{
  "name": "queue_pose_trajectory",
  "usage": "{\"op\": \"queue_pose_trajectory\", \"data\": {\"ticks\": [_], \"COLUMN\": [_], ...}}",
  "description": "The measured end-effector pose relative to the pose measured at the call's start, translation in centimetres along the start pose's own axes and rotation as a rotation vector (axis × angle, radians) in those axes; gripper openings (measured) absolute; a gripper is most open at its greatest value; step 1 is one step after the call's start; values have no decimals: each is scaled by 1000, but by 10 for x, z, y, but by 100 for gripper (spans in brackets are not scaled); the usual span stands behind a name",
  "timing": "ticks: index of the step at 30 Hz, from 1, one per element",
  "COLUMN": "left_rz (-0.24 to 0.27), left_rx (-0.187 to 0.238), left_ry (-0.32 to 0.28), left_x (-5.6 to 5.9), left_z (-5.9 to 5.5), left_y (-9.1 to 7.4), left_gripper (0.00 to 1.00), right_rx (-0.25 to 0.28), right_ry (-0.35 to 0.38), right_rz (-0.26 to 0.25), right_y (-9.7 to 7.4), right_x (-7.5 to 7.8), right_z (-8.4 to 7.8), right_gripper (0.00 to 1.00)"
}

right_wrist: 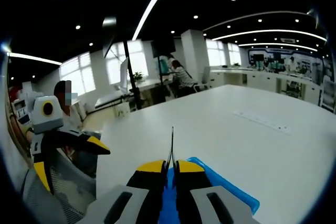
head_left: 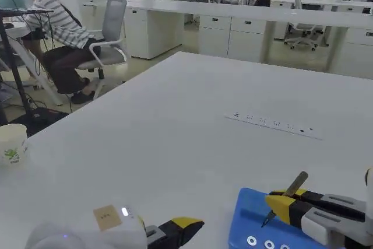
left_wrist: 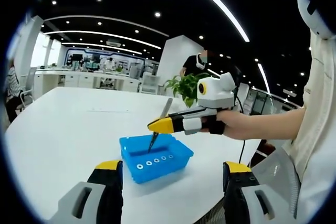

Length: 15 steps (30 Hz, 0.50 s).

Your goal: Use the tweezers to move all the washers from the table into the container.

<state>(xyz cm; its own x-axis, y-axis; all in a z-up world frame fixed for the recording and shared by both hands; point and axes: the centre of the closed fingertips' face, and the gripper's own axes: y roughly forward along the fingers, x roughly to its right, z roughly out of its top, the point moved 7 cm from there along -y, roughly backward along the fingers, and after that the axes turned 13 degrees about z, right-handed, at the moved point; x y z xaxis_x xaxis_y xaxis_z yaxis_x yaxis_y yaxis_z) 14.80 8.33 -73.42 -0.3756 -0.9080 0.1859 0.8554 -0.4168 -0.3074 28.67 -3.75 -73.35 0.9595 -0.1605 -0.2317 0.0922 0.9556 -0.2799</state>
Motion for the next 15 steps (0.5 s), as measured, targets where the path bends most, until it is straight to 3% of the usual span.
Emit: {"op": "queue_pose_trajectory", "data": {"ticks": [12, 15], "left_rz": [-38, -63], "left_rx": [-27, -54], "left_ry": [23, 24], "left_x": [2, 3], "left_z": [0, -3], "left_y": [-2, -2], "left_gripper": [68, 67], "right_rx": [45, 47], "right_ry": [25, 36], "right_rz": [-47, -52], "right_y": [-30, -37], "right_x": [-25, -31], "right_z": [-7, -13], "right_gripper": [4, 4]}}
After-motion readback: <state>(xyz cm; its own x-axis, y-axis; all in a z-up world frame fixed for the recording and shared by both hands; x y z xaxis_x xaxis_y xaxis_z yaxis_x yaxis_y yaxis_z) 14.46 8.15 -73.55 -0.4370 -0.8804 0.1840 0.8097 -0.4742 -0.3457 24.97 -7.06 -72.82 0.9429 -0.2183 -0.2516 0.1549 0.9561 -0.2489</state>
